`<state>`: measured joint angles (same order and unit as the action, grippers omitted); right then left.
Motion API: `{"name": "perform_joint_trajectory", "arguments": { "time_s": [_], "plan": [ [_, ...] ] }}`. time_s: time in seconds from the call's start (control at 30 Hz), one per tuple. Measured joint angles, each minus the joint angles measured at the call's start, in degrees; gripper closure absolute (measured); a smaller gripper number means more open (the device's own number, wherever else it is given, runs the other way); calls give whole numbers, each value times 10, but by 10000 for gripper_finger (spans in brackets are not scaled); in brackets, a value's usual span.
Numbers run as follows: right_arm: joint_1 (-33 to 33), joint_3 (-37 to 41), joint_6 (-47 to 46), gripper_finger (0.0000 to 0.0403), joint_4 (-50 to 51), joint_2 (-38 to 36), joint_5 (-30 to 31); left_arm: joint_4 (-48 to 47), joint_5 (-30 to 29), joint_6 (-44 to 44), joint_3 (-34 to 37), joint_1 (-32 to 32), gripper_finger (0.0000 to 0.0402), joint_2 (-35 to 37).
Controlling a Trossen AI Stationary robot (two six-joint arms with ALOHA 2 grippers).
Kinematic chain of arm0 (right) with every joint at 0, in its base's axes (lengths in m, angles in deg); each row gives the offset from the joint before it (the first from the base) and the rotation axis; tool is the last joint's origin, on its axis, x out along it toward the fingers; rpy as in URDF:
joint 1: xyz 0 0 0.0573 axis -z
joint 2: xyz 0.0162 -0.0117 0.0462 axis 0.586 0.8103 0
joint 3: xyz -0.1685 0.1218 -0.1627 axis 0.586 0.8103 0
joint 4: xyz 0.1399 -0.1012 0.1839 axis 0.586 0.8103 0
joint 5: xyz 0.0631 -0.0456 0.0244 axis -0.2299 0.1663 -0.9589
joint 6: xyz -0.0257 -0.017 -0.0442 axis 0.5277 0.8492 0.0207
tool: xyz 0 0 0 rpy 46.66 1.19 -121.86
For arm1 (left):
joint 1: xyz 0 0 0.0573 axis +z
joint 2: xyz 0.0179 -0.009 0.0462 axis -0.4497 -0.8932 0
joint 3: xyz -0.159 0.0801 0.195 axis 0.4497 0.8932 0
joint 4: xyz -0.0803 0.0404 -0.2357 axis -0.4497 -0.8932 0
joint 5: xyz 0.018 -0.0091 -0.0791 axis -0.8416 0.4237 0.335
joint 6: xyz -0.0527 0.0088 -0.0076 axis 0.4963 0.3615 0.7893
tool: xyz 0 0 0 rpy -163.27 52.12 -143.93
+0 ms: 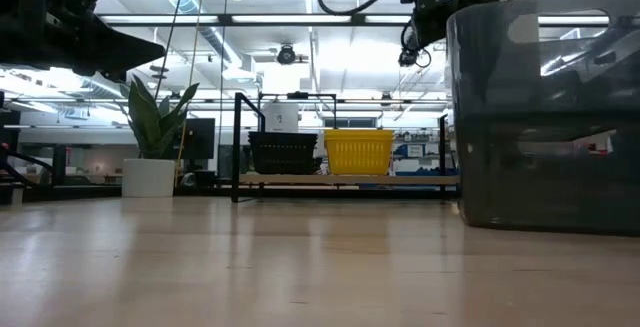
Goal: Stack baskets on shelf by color
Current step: Stack the bottom black transparent bin on top of the black transparent bin, then stack the right black transparent bin on top of the black transparent bin
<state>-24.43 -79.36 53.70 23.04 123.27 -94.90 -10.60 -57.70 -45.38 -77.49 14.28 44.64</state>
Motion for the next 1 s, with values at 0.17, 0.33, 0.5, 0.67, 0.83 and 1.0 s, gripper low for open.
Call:
{"name": "perform_joint_trajectory", "arguments": {
  "time_s": [0.17,0.33,0.5,0.67,0.83,1.0],
  "plan": [
    [0,33,-1,398,-7,0,0,0,0,0,0,0,368,0],
    [0,58,-21,393,-17,0,7,0,0,0,0,0,367,0],
    [-2,74,-37,363,-48,0,5,0,0,0,0,0,375,0],
    [-2,78,-48,314,-57,0,2,0,0,0,0,0,377,0],
    [0,46,-63,270,11,0,-11,0,0,0,0,0,369,0],
    [-4,0,-78,248,96,-5,-11,0,0,0,0,0,366,0]
  ]
}}
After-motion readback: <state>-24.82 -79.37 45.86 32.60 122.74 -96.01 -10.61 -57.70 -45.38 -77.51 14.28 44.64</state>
